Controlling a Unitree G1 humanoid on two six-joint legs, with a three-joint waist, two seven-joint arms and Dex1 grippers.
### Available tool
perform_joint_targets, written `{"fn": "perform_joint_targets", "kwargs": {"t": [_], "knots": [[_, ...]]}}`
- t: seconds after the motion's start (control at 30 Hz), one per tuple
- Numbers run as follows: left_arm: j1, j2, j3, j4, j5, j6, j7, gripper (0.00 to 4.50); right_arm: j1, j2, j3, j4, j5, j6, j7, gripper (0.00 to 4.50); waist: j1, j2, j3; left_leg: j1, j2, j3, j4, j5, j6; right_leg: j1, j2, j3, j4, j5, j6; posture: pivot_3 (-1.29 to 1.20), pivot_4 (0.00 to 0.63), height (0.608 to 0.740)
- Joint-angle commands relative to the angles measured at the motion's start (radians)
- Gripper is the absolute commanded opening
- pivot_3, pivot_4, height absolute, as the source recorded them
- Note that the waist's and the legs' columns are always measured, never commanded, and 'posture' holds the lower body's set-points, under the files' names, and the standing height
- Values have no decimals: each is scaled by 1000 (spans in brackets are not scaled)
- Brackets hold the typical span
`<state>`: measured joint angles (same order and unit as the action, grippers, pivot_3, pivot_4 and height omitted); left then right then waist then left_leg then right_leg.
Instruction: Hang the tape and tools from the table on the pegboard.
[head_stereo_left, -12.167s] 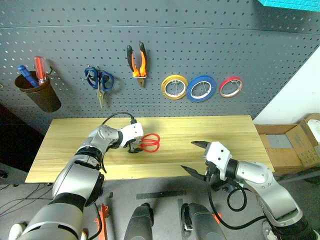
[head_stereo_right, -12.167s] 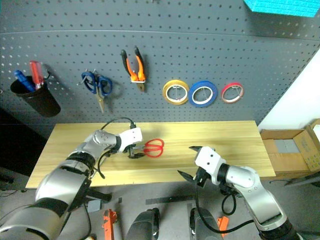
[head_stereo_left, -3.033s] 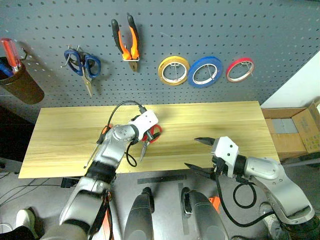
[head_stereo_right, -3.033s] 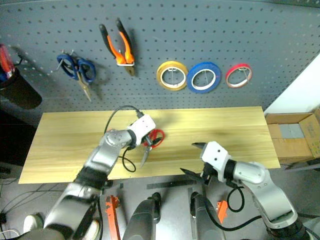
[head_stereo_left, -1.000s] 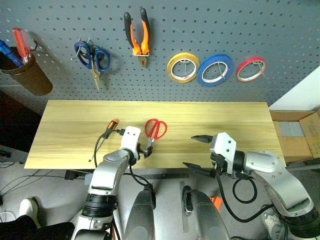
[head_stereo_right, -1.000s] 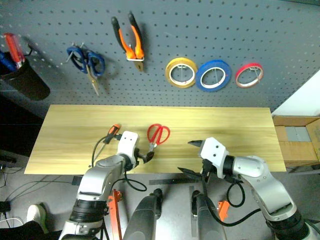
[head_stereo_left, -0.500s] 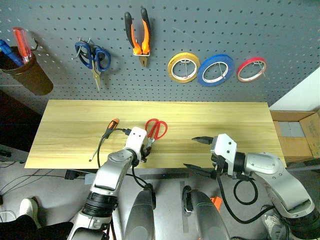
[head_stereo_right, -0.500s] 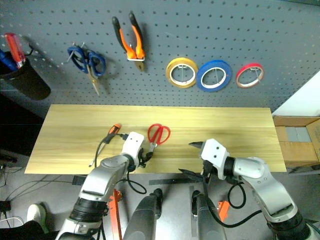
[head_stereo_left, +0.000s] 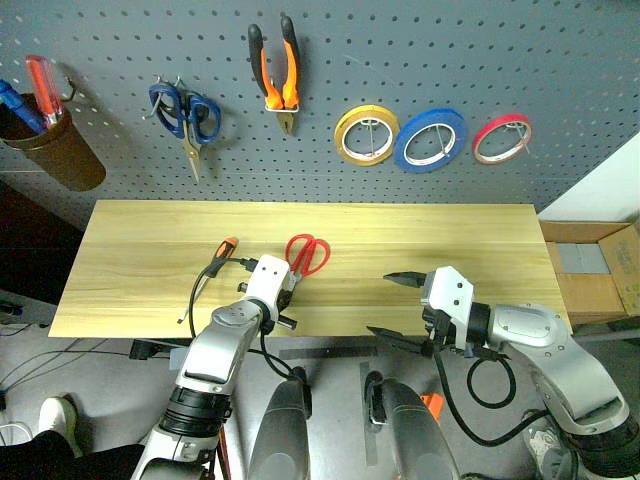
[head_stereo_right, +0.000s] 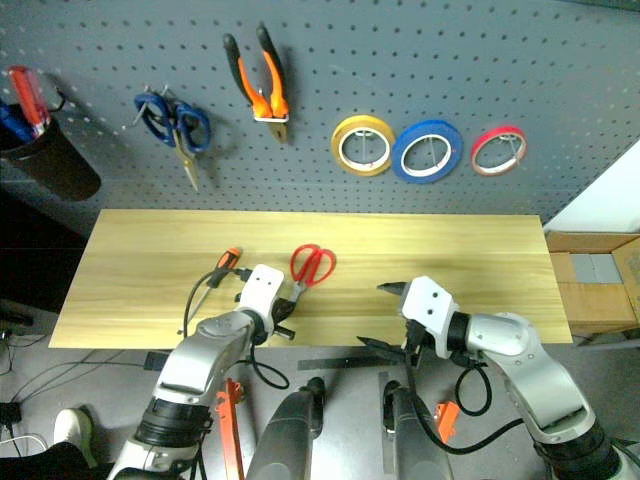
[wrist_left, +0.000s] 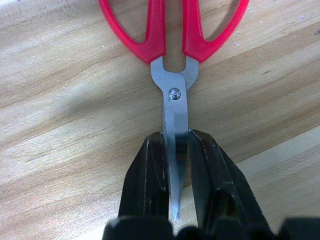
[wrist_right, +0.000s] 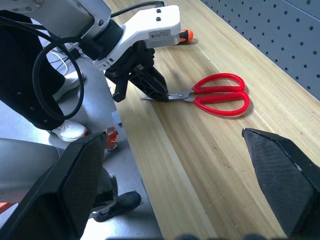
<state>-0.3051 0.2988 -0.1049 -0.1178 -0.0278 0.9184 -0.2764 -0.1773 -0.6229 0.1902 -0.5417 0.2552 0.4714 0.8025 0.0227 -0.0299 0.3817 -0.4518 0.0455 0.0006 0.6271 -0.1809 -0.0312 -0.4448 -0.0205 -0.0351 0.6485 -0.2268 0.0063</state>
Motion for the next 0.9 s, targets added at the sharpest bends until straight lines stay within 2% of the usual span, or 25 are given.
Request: {"fn": "perform_joint_targets", "kwargs": {"t": [0.03,0.2,0.3,0.53,0.7,0.9], "knots": [[37,-15,24,-49,-4,2,24,305,-5,3,-3,-2,-2,-32,2,4500,-1,0,0,0,0,0,0,0,0,0,0,0,0,0,0,20,387,740],[119,-44,48,-189,-11,-64,56,305,-13,11,-10,27,-10,-62,-5,4500,-1,0,-1,0,0,0,0,0,0,0,0,0,0,0,0,32,350,740],[228,-10,46,-320,-2,-90,48,305,-10,36,-18,20,0,-60,-30,4500,0,0,-2,0,0,0,0,0,-1,0,0,0,-1,0,0,43,326,740],[390,-7,81,-473,5,-131,75,305,-2,106,-34,1,28,-48,-90,4500,3,-1,-15,0,0,-1,1,0,-2,0,0,-1,0,0,0,75,275,740],[374,-59,40,-397,22,-154,122,305,0,129,-16,18,5,-65,-112,4500,10,-1,-41,0,-1,-1,1,0,-1,1,0,-2,-1,0,0,84,250,740],[283,-94,26,-273,20,-105,142,305,-23,124,-14,29,1,-58,-107,4500,5,-4,-54,1,-1,-1,2,0,-1,2,1,-3,0,2,1,68,271,740]]}}
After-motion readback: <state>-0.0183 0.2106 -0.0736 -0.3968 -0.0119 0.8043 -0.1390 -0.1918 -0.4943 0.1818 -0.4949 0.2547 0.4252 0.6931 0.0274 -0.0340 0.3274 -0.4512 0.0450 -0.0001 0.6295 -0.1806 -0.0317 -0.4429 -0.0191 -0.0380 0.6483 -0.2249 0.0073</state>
